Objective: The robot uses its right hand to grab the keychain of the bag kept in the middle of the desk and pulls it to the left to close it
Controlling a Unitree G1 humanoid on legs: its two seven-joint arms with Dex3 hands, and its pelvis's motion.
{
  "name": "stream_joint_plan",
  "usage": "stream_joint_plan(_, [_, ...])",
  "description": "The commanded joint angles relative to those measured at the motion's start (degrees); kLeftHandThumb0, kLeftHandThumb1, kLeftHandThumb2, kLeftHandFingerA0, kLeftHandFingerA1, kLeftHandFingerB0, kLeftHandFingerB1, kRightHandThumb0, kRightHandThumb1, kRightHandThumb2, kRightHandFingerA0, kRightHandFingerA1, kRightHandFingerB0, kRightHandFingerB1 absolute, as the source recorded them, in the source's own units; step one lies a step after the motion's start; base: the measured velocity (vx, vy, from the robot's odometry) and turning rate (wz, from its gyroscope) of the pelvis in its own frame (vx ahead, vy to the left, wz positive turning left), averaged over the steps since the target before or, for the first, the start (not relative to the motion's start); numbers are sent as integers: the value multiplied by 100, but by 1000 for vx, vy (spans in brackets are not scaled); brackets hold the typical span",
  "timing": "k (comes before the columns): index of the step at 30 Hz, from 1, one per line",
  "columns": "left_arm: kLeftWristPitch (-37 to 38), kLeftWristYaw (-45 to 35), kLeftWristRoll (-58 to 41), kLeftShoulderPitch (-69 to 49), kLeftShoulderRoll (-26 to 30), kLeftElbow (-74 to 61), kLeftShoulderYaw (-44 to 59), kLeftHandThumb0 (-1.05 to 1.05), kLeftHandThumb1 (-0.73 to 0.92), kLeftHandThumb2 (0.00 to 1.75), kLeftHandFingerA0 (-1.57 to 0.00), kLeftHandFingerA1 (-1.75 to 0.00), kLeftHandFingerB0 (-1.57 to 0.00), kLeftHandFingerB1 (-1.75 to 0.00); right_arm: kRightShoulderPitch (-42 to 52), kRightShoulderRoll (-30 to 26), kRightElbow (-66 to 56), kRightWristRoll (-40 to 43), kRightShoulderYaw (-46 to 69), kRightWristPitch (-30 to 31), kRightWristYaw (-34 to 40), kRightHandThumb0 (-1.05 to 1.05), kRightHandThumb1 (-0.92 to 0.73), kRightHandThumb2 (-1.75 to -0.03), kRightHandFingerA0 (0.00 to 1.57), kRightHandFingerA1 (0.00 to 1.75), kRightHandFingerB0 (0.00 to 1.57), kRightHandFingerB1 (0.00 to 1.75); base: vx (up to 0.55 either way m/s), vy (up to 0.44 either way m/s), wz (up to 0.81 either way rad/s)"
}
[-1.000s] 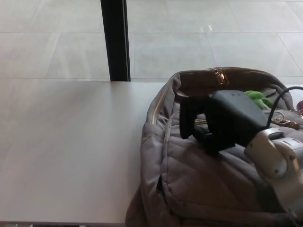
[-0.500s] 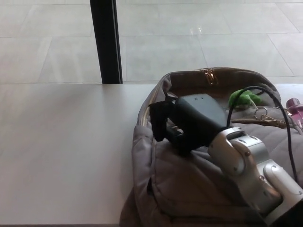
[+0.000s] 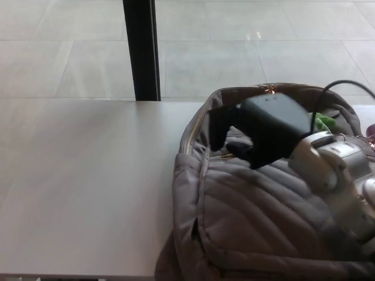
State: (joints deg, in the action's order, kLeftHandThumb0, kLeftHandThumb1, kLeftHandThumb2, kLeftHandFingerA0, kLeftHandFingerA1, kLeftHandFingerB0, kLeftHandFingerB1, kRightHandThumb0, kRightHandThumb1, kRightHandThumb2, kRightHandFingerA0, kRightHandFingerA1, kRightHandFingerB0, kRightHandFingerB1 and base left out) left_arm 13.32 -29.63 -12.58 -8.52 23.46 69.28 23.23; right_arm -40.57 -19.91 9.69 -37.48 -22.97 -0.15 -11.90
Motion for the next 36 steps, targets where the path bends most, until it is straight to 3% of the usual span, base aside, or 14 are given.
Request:
stream_joint_plan(1, [3,-31,-114,-35,-9,48,90,-88,72,112,-49,-73,-31,-58,-248,-486,44,470,500,-11,-654,-20,-66,-95,87,166,78,107,0,0,0])
stream_joint_plan(2, [-99,-66,-198,-26,-21,74,170,-86,89,66,-51,-73,-34,-50,-285,-621,3,615,725,38,-721,-23,-66,-95,88,166,79,92,0,0,0])
stream_joint_plan(6, [-100,-33,-105,43,4,134,143,-85,69,112,-46,-72,-31,-58,-346,-806,-19,773,1068,111,-840,-23,-68,-86,86,164,70,65,0,0,0])
stream_joint_plan(7, [-109,-42,-105,51,7,131,141,-88,88,67,-45,-73,-33,-52,-349,-844,-34,782,1114,130,-850,-24,-73,-70,83,152,67,60,0,0,0])
stream_joint_plan(16, [20,-119,-62,-122,46,27,104,-86,70,111,-46,-69,-33,-57,-287,-1672,-42,212,1294,676,-1071,-63,-59,-94,46,61,32,50,0,0,0])
stream_joint_plan(17, [-3,-119,-69,-120,59,42,108,-86,90,66,-48,-67,-36,-47,-255,-1738,3,93,1205,761,-1096,-64,-74,-63,47,46,41,35,0,0,0])
stream_joint_plan(21, [1,-69,-21,-149,56,7,49,-86,90,67,-48,-69,-36,-47,31,-1814,-9,17,1102,905,-1082,-69,-75,-63,37,73,43,34,0,0,0])
stream_joint_plan(22, [38,-81,-27,-182,33,-17,44,-83,68,112,-45,-71,-31,-57,115,-1879,82,-214,902,1079,-1251,-81,-69,-73,32,74,35,36,0,0,0])
stream_joint_plan(26, [1,-14,-35,-158,21,-15,31,-86,92,67,-49,-73,-37,-50,221,-1942,319,-350,683,1122,-1231,-85,-71,-108,25,61,29,46,0,0,0])
stream_joint_plan(27, [6,-11,-19,-139,40,17,22,-86,92,67,-48,-72,-37,-50,214,-1937,347,-329,658,1165,-1302,-79,-84,-66,23,56,34,31,0,0,0])
stream_joint_plan(32, [-26,16,34,-116,75,9,-28,-87,92,68,-48,-72,-37,-50,224,-1885,534,-459,395,1189,-1321,-82,-89,-67,25,65,35,33,0,0,0])
stream_joint_plan(33, [-15,5,36,-115,79,20,-34,-87,92,67,-48,-71,-36,-50,221,-1855,523,-481,367,1222,-1329,-85,-75,-112,27,66,30,47,0,0,0])
stream_joint_plan(34, [4,-3,38,-114,81,36,-40,-88,92,67,-48,-72,-37,-51,215,-1816,524,-495,336,1238,-1325,-80,-88,-67,31,77,38,32,0,0,0])
stream_joint_plan(36, [16,-54,35,-118,82,53,-51,-90,91,67,-46,-72,-37,-51,229,-1743,487,-447,317,1261,-1328,-79,-88,-67,33,104,39,33,0,0,0])
